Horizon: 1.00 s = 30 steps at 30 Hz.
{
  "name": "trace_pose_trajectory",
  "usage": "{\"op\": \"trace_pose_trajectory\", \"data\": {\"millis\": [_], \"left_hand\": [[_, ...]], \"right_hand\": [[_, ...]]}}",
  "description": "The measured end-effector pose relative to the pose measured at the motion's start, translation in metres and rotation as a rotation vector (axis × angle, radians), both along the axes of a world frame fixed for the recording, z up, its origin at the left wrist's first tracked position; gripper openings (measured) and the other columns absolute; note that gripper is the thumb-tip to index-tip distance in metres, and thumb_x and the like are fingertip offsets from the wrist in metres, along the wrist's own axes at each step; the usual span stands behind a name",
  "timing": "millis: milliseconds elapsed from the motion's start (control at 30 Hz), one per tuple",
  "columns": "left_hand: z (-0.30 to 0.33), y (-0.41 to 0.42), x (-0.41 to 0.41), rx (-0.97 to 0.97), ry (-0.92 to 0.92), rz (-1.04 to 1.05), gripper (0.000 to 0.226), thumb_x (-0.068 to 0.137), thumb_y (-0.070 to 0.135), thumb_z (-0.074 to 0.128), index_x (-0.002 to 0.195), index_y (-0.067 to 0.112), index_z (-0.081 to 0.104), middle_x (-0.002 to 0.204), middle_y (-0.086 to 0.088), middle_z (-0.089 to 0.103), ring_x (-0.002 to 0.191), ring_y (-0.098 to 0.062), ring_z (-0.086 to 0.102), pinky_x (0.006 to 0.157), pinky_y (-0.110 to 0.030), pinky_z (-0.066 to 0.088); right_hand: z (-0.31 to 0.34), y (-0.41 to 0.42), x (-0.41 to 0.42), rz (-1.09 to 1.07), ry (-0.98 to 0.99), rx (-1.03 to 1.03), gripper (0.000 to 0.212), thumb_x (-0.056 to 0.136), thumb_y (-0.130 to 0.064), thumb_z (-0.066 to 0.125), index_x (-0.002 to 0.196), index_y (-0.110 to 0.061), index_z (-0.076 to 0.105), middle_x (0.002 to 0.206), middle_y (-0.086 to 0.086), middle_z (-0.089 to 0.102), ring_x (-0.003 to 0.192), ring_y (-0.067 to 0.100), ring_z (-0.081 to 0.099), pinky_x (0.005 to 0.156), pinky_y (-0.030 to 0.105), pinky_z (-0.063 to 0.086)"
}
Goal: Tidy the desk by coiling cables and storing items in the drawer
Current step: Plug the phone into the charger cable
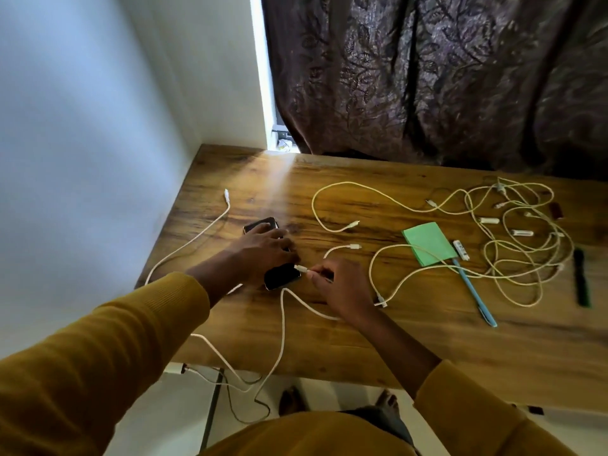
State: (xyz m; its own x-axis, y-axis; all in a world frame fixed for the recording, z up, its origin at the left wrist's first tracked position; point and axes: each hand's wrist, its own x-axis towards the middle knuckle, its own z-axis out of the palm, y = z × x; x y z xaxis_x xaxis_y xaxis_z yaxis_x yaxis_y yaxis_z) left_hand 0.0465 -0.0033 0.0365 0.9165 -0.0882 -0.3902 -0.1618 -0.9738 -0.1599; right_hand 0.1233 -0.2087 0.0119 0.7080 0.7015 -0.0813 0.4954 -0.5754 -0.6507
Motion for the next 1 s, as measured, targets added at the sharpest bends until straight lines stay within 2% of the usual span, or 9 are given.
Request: {"op": "trace_pose_trajectory", "data": {"millis": [133,267,367,467,600,733,833,1000], "left_hand": [[0.001,0.005,0.003,-0.018,0.053,-0.085,0.081,0.084,0.042,0.078,0.155,0.038,0.039,0.159,0.003,0.042,0.150,-0.024,0.035,0.123,-0.050,0.029],[0.003,0.009,0.009,0.031,0.041,-0.223,0.081,0.081,0.052,0.074,0.153,0.031,0.043,0.150,-0.001,0.050,0.138,-0.025,0.048,0.120,-0.045,0.034],[0.003,0.008,0.011,0.103,0.049,-0.322,0.082,0.082,0.052,0.068,0.154,0.023,0.041,0.147,-0.008,0.050,0.131,-0.026,0.050,0.116,-0.042,0.040],[0.005,0.009,0.013,0.117,-0.050,-0.353,0.087,0.084,0.059,0.067,0.155,0.016,0.041,0.143,-0.011,0.053,0.123,-0.026,0.054,0.106,-0.037,0.047],[0.014,0.019,0.017,0.058,-0.252,-0.262,0.099,0.079,0.068,0.067,0.154,0.007,0.043,0.145,-0.013,0.054,0.121,-0.025,0.058,0.098,-0.033,0.052],[0.025,0.026,0.014,-0.185,-0.445,-0.086,0.099,0.072,0.057,0.079,0.148,0.005,0.043,0.141,-0.017,0.059,0.113,-0.031,0.067,0.083,-0.036,0.060],[0.033,0.021,0.003,-0.358,-0.620,0.060,0.093,0.070,0.054,0.081,0.143,0.007,0.047,0.136,-0.014,0.062,0.102,-0.028,0.070,0.079,-0.027,0.053],[0.035,-0.008,-0.021,-0.553,-0.830,0.290,0.091,0.066,0.057,0.081,0.138,0.007,0.055,0.130,-0.007,0.062,0.097,-0.020,0.065,0.072,-0.035,0.058]], "right_hand": [[0.004,-0.002,-0.002,-0.037,0.079,0.017,0.014,0.094,-0.036,0.074,0.100,-0.024,0.080,0.087,-0.014,0.070,0.078,0.001,0.063,0.065,0.022,0.048],[0.005,-0.005,0.001,-0.084,0.144,0.041,0.012,0.092,-0.034,0.078,0.095,-0.023,0.081,0.079,-0.018,0.066,0.076,0.001,0.063,0.063,0.019,0.043],[0.008,-0.010,0.005,-0.101,0.181,0.052,0.010,0.089,-0.035,0.080,0.094,-0.025,0.082,0.080,-0.016,0.071,0.074,0.002,0.066,0.062,0.021,0.048],[0.017,-0.015,0.009,-0.127,0.239,0.073,0.013,0.087,-0.031,0.083,0.098,-0.025,0.080,0.077,-0.010,0.073,0.070,0.005,0.070,0.062,0.027,0.060],[0.038,-0.017,0.015,-0.151,0.219,0.120,0.012,0.088,-0.026,0.082,0.098,-0.021,0.079,0.075,-0.009,0.073,0.064,0.002,0.069,0.054,0.013,0.051],[0.066,-0.013,0.019,-0.160,0.153,0.132,0.008,0.088,-0.030,0.081,0.092,-0.024,0.077,0.077,-0.011,0.072,0.068,0.005,0.069,0.056,0.020,0.054],[0.086,-0.010,0.018,-0.148,0.112,0.195,0.009,0.085,-0.031,0.082,0.088,-0.025,0.077,0.075,-0.011,0.072,0.069,0.005,0.069,0.061,0.024,0.060],[0.118,-0.009,0.003,-0.120,0.092,0.279,0.011,0.085,-0.032,0.082,0.083,-0.024,0.075,0.069,-0.011,0.070,0.063,0.003,0.066,0.054,0.018,0.053]]}}
